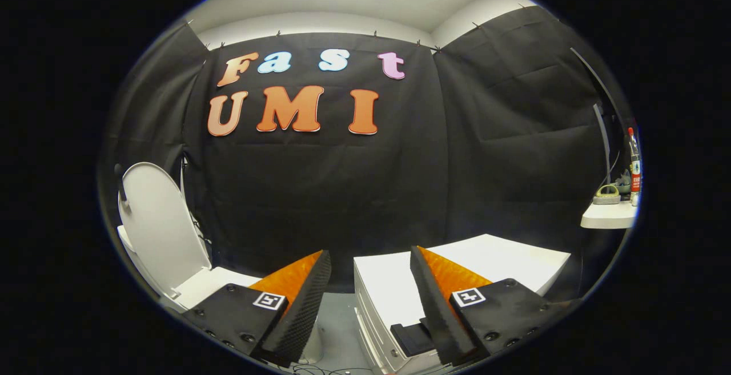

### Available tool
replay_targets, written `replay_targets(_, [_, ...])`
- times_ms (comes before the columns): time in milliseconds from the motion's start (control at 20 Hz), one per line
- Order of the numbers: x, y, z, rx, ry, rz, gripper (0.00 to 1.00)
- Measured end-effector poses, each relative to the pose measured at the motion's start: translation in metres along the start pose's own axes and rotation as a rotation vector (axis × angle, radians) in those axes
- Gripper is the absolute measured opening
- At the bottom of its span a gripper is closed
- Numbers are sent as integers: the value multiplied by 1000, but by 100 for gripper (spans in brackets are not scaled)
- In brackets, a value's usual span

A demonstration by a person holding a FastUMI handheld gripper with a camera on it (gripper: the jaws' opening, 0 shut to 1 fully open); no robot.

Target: Open the toilet lid.

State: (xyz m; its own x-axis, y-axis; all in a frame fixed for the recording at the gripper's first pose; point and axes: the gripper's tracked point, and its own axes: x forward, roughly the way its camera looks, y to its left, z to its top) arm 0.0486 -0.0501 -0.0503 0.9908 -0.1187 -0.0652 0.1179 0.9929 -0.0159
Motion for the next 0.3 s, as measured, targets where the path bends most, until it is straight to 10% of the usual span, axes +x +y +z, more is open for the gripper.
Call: replay_targets(300, [-2,-2,-1,8,4,-11,93])
